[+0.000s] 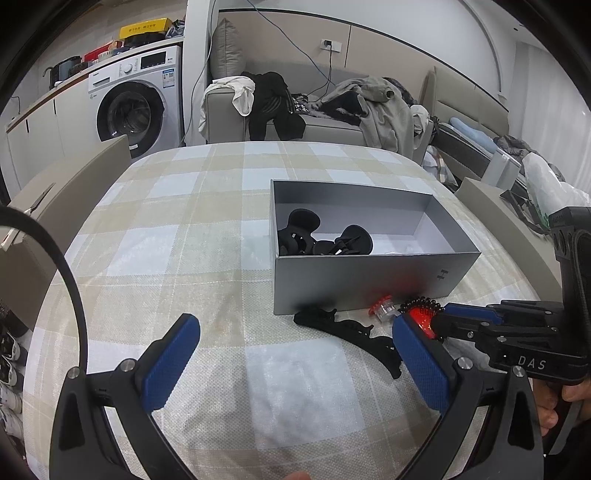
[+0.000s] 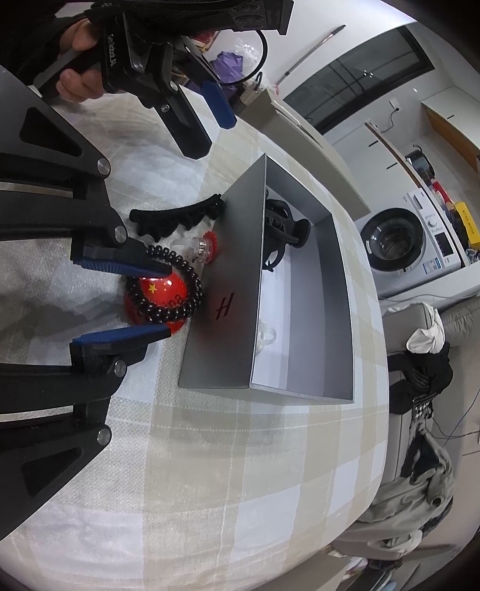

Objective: Organize jewelry
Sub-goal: 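Grasp and lift the black bead bracelet with the right tool, then grasp the long black hair clips with the left tool while the right tool holds the bracelet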

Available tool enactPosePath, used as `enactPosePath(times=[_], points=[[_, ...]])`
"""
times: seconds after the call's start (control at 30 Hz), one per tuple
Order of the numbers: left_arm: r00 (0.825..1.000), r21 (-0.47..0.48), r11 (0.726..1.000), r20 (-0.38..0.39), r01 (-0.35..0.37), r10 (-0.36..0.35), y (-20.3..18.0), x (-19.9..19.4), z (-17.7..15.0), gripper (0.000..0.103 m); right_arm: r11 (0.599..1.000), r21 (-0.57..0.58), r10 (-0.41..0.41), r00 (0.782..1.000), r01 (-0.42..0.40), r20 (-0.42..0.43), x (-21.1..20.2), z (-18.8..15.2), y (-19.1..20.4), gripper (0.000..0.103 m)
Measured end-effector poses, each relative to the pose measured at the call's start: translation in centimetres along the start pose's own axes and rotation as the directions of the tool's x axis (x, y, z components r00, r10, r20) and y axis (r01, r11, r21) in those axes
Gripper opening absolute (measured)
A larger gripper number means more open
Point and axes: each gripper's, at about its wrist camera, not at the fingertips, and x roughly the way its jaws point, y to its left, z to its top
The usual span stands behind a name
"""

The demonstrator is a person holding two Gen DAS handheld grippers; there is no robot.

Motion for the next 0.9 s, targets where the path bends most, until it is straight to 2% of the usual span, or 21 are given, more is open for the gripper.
enactPosePath(times=[0.03,0.1,0.33,0.53,0.63,0.9], points=[[1.000,0.000,1.000,0.000,0.001,-0.001,0.0,0.0,0.0,0.101,1.000,0.001,-0.003,1.000,0.003,0.000,0.0,0.0,0.0,0.013],[1.000,0.001,1.000,0.000,0.000,0.000,-0.1,0.0,-0.1,0.101,1.000,0.000,-0.009,1.000,0.009,0.002,0.0,-0.1,-0.1,0.009],[1.000,0.014,1.000,-0.014,0.005,-0.004,-0.1,0.0,-0.4,0.101,1.000,-0.011,-0.006,0.998,0.007,0.066,-1.2,-0.3,0.3,0.008],[0.998,0.109,0.994,-0.066,0.030,-0.023,-0.7,0.6,-0.7,0.101,0.999,0.004,0.048,0.982,-0.049,0.181,-3.8,-1.0,0.2,0.008],[0.996,0.172,0.984,-0.088,0.041,-0.026,-1.2,1.2,-1.0,0.101,0.999,0.024,0.042,0.973,-0.049,0.225,-4.8,-1.5,-0.3,0.008],[0.985,0.248,0.961,-0.152,0.123,-0.086,-2.2,2.1,-1.2,0.101,0.998,0.053,0.027,0.968,-0.042,0.249,-6.1,-1.7,-1.2,0.008]])
